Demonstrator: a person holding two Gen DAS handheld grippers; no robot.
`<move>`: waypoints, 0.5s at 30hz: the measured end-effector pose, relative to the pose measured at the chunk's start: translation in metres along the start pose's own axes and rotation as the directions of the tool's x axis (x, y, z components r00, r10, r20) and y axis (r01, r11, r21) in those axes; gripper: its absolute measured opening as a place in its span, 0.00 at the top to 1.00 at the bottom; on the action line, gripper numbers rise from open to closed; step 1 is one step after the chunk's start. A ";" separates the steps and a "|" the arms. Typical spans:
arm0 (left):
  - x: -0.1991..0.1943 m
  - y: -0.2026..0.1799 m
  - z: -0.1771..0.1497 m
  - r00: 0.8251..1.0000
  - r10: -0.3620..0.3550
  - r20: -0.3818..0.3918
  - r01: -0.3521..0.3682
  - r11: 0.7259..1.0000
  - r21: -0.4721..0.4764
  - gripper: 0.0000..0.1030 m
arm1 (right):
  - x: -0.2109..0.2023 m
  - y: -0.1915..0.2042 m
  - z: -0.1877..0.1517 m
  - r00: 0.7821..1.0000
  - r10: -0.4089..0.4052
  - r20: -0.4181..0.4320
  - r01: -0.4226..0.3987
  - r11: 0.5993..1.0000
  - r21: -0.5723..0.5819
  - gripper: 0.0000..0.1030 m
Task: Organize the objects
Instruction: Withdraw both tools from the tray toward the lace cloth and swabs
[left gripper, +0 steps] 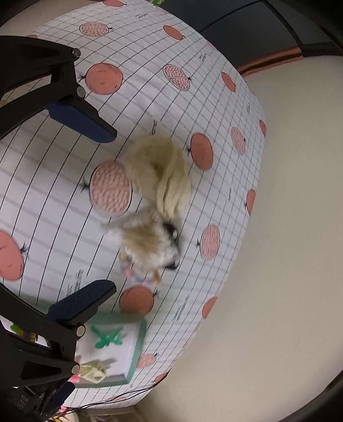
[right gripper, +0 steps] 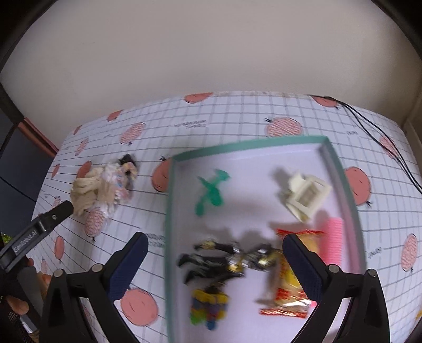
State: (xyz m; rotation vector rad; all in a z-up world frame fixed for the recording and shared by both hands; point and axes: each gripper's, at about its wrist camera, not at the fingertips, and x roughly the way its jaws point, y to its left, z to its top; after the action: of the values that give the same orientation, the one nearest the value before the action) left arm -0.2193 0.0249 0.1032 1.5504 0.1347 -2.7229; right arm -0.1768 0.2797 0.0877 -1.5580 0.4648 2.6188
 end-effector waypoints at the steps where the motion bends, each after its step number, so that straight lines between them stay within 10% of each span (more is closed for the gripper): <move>1: 0.002 0.006 0.002 1.000 0.005 0.003 -0.005 1.000 -0.007 0.00 | 0.002 0.007 0.002 1.000 0.005 0.008 -0.005 1.000 -0.001 0.00; 15: 0.030 0.059 0.029 0.999 0.035 0.020 -0.032 0.991 -0.131 0.00 | 0.024 0.086 0.026 0.995 0.053 0.088 -0.045 0.995 -0.094 0.00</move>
State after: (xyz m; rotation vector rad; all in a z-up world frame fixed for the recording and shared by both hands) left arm -0.2566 -0.0353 0.0882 1.4738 0.2785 -2.6460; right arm -0.2277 0.2024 0.0982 -1.4630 0.3867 2.7712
